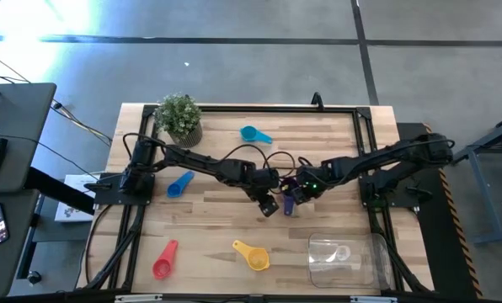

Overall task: Nest measuring cups in basket
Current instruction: Adjust the stacked measuring cups, then stack the yellow measuring cup on top of the dark blue measuring cup

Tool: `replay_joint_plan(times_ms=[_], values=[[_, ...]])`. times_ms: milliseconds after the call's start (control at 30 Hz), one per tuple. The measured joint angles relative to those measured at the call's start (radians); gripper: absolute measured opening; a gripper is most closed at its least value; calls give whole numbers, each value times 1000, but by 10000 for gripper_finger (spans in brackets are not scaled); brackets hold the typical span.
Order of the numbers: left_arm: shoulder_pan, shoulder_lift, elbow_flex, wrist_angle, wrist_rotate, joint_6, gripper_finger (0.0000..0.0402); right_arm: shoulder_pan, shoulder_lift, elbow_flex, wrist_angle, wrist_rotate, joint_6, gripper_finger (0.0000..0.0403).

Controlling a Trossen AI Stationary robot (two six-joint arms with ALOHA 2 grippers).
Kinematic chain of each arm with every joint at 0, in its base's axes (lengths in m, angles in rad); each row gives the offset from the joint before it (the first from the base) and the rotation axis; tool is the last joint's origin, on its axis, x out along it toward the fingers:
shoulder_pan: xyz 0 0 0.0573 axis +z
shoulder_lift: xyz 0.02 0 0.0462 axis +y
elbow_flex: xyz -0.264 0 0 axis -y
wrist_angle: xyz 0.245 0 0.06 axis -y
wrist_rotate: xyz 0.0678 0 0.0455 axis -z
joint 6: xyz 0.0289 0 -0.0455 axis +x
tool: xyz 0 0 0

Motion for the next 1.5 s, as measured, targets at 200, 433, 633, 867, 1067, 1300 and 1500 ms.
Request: replay_joint_plan(times_ms=[200, 433, 633, 867, 1067, 1300, 1500], values=[[8, -29, -1, -97, -63, 24, 159, -8, 45, 0, 122, -5, 5, 110], [30, -29, 0, -118, -98, 24, 159, -24, 61, 19, 164, 3, 4, 110], [39, -28, -1, -124, -114, 8, 158, -31, 74, 37, 155, 0, -14, 110], [32, -20, -1, -115, -113, -3, 159, -31, 84, 43, 163, 4, -14, 110], [28, -20, -1, -94, -113, -3, 158, -31, 84, 43, 177, 17, -14, 110], [31, -31, -1, -151, -112, -3, 159, -26, 81, 43, 174, -50, -20, 110], [32, -96, -1, -217, -113, -2, 158, 3, 53, 47, 172, -56, -23, 110]])
